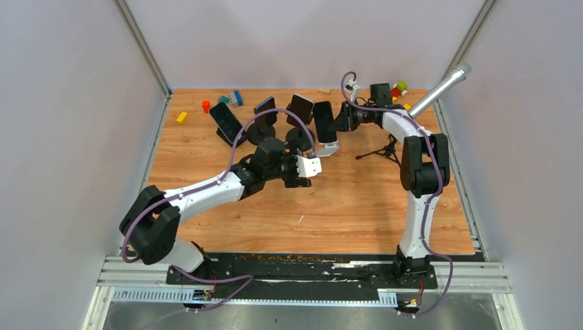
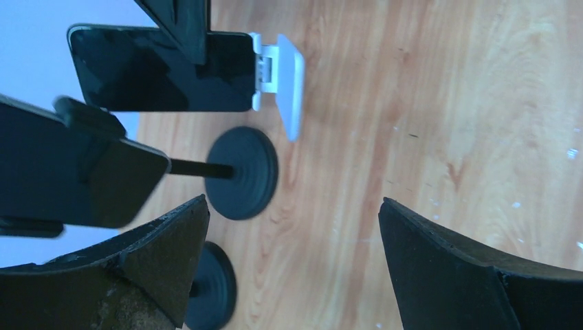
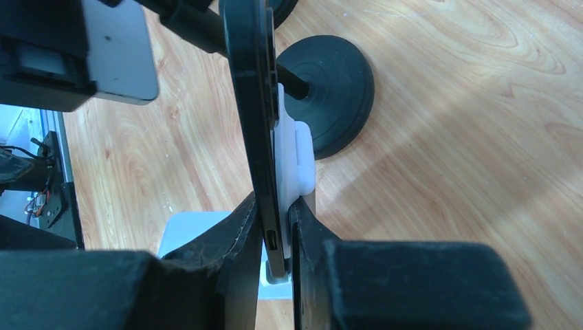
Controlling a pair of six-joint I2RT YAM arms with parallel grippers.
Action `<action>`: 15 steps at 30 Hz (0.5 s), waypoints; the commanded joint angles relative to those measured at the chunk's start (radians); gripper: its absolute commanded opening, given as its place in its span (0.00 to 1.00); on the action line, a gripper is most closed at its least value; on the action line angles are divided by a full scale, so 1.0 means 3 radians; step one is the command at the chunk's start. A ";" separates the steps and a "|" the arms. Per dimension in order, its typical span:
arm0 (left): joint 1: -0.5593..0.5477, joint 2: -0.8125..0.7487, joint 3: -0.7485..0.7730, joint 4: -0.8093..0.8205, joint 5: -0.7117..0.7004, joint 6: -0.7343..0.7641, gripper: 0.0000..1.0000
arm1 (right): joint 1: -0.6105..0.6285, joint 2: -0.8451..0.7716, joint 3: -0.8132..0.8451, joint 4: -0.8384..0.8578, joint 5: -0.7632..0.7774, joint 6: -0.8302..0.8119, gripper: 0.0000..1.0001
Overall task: Place the phone on the phone stand
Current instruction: Place the phone stand with the phone at the center of the board.
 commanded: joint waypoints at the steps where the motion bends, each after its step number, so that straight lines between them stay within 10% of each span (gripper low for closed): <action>1: -0.0114 0.0174 0.0245 0.0362 -0.0193 0.0465 1.00 | 0.0053 -0.0582 -0.0086 0.0213 -0.0049 0.0099 0.00; 15: -0.0290 0.0760 0.0828 0.0117 -0.0114 0.0681 0.97 | 0.0174 -0.1093 -0.0502 0.0195 0.0229 0.0347 0.00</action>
